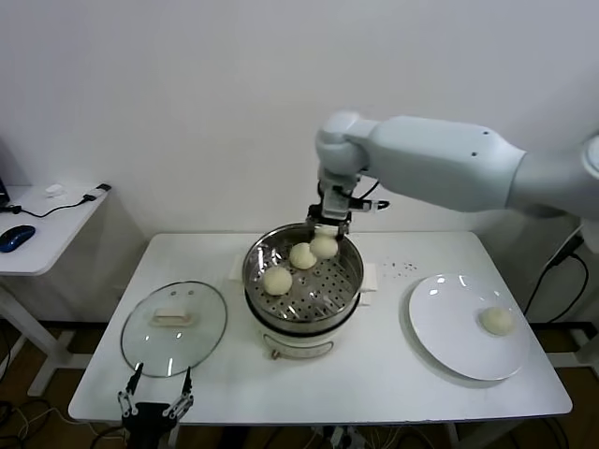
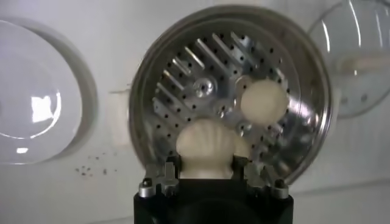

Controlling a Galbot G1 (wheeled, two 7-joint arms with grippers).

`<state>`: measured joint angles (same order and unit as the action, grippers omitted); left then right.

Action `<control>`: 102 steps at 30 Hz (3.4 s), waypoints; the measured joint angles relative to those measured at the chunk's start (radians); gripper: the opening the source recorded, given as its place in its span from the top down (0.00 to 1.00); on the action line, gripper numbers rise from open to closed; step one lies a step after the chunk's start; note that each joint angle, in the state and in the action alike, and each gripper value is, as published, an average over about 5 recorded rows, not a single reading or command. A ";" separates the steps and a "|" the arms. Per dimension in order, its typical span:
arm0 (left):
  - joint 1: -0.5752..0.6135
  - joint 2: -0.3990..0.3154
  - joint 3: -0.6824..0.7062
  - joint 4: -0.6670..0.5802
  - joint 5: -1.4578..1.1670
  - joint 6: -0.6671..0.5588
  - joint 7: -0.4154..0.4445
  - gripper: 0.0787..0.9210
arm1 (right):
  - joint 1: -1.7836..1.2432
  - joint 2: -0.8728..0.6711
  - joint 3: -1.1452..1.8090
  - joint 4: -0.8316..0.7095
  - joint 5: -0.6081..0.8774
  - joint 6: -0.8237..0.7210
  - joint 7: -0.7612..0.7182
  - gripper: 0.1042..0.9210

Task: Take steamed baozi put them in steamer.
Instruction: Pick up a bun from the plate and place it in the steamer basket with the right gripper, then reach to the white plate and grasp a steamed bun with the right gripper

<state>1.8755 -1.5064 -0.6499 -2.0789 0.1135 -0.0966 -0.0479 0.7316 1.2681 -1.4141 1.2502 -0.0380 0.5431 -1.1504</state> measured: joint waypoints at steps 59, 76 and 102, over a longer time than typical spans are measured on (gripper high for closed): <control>-0.013 -0.014 0.033 -0.023 0.037 0.007 0.007 0.12 | 0.103 -0.301 -0.204 -0.018 0.439 -0.437 0.114 0.12; -0.011 -0.022 0.036 -0.020 0.048 0.012 0.010 0.12 | -0.243 -0.672 0.059 -0.134 0.250 -0.605 0.026 0.12; -0.021 -0.031 0.020 0.018 0.060 0.011 0.010 0.12 | -0.716 -0.638 0.571 -0.409 -0.096 -0.552 0.028 0.12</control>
<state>1.8547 -1.5374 -0.6304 -2.0611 0.1734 -0.0860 -0.0378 0.0156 0.6300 -0.8434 0.8417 -0.1341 -0.0093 -1.1224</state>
